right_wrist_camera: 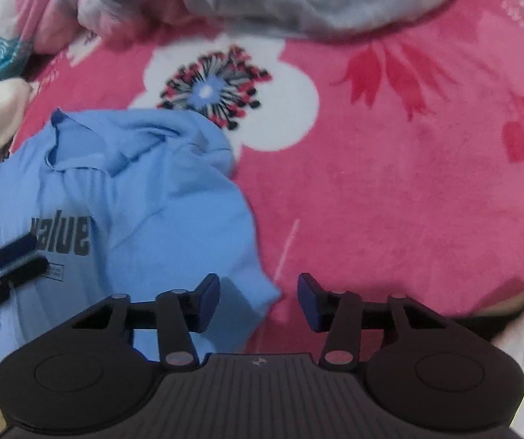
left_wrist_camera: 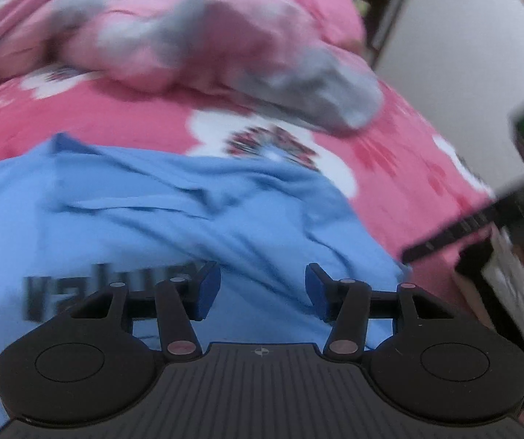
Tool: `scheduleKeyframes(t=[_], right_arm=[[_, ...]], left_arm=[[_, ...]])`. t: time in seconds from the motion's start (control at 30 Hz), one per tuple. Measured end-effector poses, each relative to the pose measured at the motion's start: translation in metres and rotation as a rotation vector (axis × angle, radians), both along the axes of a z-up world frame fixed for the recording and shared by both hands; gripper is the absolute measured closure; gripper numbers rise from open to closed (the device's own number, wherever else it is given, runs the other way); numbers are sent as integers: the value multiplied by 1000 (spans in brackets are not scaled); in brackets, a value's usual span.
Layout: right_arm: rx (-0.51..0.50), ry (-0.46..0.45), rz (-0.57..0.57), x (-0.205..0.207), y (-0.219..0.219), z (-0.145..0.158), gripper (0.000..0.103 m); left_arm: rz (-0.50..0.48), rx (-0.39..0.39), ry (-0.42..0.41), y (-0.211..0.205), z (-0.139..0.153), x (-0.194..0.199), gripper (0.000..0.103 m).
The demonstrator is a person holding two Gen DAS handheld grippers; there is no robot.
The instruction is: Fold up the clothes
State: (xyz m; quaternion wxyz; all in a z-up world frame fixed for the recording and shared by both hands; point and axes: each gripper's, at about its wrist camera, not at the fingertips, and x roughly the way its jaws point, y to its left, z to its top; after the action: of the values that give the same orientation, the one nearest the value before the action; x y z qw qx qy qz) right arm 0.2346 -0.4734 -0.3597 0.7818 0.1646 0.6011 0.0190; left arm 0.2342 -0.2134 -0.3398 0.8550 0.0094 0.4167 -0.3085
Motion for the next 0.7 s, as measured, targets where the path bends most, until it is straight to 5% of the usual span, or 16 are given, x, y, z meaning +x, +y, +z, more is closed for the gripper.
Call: scheduleKeyframes(t=[0.13, 0.27, 0.5, 0.7], right_arm=[[36, 64, 129, 10, 0, -20, 61], [86, 65, 224, 12, 2, -28, 98], [31, -135, 199, 17, -22, 34, 99], [-128, -176, 186, 55, -66, 46, 99]], left_arm=[[-72, 29, -3, -34, -10, -12, 52], [-84, 52, -1, -49, -17, -14, 52], [-68, 51, 3, -62, -16, -4, 52], [-112, 65, 2, -89, -22, 8, 52]])
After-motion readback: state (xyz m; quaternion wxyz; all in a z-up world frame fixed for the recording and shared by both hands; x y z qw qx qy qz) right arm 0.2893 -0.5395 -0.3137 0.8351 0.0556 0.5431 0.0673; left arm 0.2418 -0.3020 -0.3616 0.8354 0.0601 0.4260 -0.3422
